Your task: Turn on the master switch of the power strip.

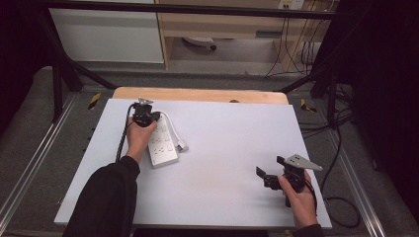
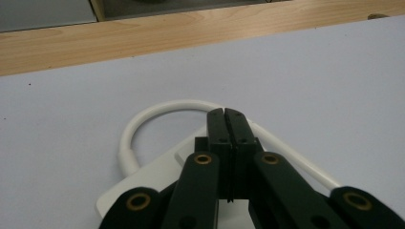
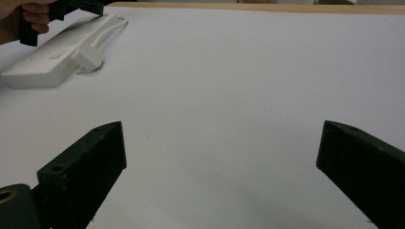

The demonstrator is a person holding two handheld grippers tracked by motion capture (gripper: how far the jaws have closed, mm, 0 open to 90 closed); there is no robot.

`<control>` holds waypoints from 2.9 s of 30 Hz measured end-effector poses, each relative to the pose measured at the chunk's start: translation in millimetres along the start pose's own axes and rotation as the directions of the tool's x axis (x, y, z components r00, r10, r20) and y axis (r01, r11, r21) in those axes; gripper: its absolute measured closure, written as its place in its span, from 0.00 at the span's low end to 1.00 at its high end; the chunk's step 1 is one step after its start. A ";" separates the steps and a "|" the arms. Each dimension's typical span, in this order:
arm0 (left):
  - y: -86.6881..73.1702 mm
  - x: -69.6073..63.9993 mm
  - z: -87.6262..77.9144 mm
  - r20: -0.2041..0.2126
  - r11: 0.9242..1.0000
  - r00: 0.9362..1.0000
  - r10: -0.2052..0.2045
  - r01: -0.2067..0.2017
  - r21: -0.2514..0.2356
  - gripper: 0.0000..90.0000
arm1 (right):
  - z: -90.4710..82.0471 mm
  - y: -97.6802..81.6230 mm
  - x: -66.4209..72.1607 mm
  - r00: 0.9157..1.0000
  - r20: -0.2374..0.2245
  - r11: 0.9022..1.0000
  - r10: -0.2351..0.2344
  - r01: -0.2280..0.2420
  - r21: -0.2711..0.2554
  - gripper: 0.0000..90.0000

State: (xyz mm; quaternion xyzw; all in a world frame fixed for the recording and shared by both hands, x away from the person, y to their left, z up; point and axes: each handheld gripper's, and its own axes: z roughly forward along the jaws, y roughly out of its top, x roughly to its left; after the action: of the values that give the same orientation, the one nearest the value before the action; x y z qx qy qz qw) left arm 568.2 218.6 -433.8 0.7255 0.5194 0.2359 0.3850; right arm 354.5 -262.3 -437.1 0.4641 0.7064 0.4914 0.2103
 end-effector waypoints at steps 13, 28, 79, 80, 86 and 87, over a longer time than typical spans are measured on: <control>-0.6 -3.2 -0.5 -0.026 1.000 1.000 0.002 -0.002 0.017 1.00 | -1.0 0.0 -0.4 1.000 0.002 1.000 -0.003 0.003 -0.003 0.04; -1.0 -1.3 -0.7 -0.011 0.999 1.000 -0.030 0.030 0.014 1.00 | -0.9 -0.3 -0.5 1.000 0.004 1.000 -0.002 0.002 0.000 0.04; 7.2 -4.7 -16.9 0.048 0.996 0.998 -0.050 0.054 -0.075 1.00 | -1.7 0.1 -0.2 1.000 0.005 1.000 0.003 -0.003 -0.007 0.03; 7.5 -5.9 -17.5 0.056 0.996 0.997 -0.046 0.051 -0.079 1.00 | -1.8 0.1 -0.4 1.000 0.006 1.000 0.002 -0.001 -0.008 0.04; 10.0 -12.4 -22.4 0.074 0.995 0.997 -0.035 0.041 -0.089 0.89 | -1.6 0.1 -0.3 1.000 0.006 1.000 0.001 -0.001 -0.007 0.03; 10.6 -13.1 -23.4 0.072 0.995 0.997 -0.034 0.041 -0.092 0.86 | -1.5 0.1 -0.1 1.000 0.005 1.000 0.002 -0.002 -0.006 0.03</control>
State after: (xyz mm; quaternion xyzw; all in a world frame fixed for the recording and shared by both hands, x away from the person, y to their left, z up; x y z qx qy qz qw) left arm 552.3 212.0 -410.7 0.7047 0.5073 0.2270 0.4411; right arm 353.5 -263.1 -436.4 0.4653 0.7038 0.4926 0.2133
